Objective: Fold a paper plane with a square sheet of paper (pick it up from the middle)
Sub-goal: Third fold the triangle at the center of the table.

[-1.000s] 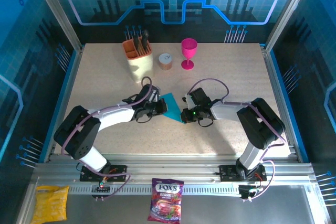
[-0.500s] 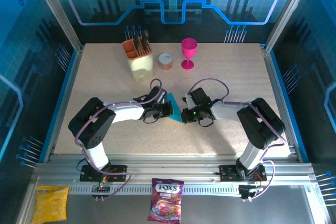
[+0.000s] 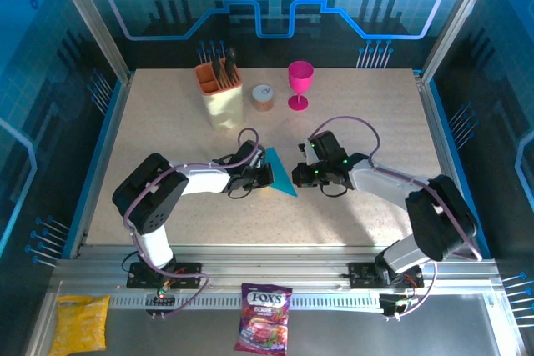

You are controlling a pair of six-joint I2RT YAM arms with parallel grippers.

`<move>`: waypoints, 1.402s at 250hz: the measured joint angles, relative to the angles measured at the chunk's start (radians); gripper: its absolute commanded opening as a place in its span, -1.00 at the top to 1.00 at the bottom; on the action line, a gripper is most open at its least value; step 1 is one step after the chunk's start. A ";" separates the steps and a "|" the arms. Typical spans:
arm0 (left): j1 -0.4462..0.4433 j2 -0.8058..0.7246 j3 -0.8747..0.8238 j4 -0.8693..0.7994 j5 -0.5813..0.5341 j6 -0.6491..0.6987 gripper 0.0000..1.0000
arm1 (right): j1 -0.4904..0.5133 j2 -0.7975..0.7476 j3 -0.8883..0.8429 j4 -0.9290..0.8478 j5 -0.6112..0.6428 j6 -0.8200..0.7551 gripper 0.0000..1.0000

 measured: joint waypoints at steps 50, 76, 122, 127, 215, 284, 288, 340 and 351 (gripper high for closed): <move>-0.022 -0.043 -0.058 0.020 -0.055 -0.106 1.00 | 0.090 -0.053 -0.116 0.080 0.101 0.211 1.00; -0.042 -0.064 -0.080 0.021 -0.090 -0.170 1.00 | 0.142 -0.048 -0.142 0.107 0.167 0.297 1.00; -0.064 -0.071 -0.086 0.014 -0.134 -0.232 1.00 | 0.186 0.027 -0.127 0.198 0.232 0.373 1.00; -0.065 -0.071 -0.086 0.014 -0.136 -0.234 1.00 | 0.189 0.045 -0.120 0.208 0.236 0.378 1.00; -0.065 -0.071 -0.086 0.011 -0.143 -0.258 1.00 | 0.215 0.256 -0.046 0.365 0.255 0.436 1.00; -0.071 -0.071 -0.086 0.010 -0.140 -0.278 1.00 | 0.212 0.230 -0.182 0.571 0.261 0.504 1.00; -0.072 -0.071 -0.086 0.010 -0.139 -0.281 1.00 | 0.212 0.225 -0.192 0.581 0.261 0.507 1.00; -0.077 -0.071 -0.086 0.010 -0.138 -0.284 1.00 | 0.203 0.140 -0.297 0.608 0.278 0.530 1.00; -0.077 -0.070 -0.086 0.010 -0.139 -0.284 1.00 | 0.200 0.124 -0.312 0.607 0.281 0.533 1.00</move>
